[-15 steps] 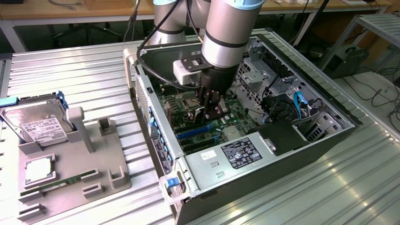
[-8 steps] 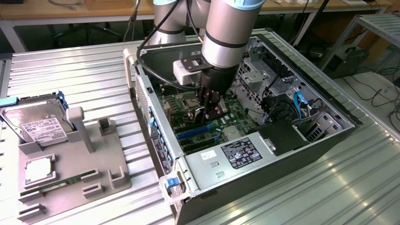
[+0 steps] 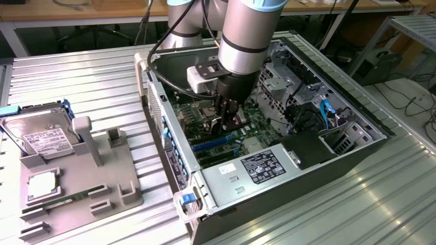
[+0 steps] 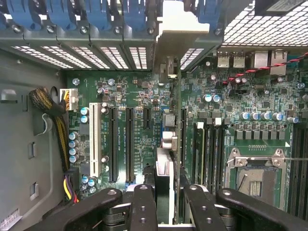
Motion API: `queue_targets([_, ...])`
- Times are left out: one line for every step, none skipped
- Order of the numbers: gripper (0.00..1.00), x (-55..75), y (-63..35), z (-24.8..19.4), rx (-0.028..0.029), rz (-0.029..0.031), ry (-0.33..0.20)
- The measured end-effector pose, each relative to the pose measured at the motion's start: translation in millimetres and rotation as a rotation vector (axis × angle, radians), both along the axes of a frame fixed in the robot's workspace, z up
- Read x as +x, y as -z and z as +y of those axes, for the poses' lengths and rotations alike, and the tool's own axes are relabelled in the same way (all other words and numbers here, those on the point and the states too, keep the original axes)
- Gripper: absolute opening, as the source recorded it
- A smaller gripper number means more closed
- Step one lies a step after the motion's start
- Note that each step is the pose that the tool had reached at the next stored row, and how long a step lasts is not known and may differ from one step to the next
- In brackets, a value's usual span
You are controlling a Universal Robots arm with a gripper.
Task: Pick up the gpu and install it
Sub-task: 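Insert the gpu into the slot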
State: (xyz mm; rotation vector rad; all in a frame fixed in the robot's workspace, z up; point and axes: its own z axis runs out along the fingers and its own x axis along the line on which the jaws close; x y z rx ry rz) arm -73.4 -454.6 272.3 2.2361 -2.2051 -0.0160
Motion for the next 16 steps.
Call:
queue_targets([0.27,-0.5,0.2,0.0,0.0001,0.0,0.0])
queue_targets([0.27,-0.8,0.4,0.0,0.0001,0.0,0.0])
queue_targets([0.27,-0.9,0.5,0.0,0.0001,0.0,0.0])
queue_targets([0.27,-0.9,0.5,0.0,0.0,0.0001,0.0])
queue_targets([0.27,-1.0,0.6,0.0,0.0002,0.0,0.0])
queue_targets([0.27,-1.0,0.6,0.0,0.0001,0.0,0.0])
queue_targets([0.27,-1.0,0.6,0.0,0.0001,0.0,0.0])
queue_targets([0.27,-1.0,0.6,0.0,0.0001,0.0,0.0])
queue_targets([0.27,-1.0,1.0,0.0,0.0002,-0.0001,0.0])
queue_targets([0.27,-1.0,1.3,0.0,0.0002,0.0,0.0])
queue_targets([0.27,-1.0,1.4,0.0,0.0001,0.0,0.0])
queue_targets([0.27,-1.0,1.6,0.0,0.0001,0.0,0.0])
queue_targets([0.27,-1.0,2.2,0.1,0.0004,-0.0001,0.0])
queue_targets([0.27,-1.0,2.8,0.1,0.0004,-0.0001,0.0])
queue_targets([0.27,-1.0,2.9,0.0,0.0,0.0001,0.0])
queue_targets([0.27,-1.0,3.2,0.0,0.0001,0.0001,0.0])
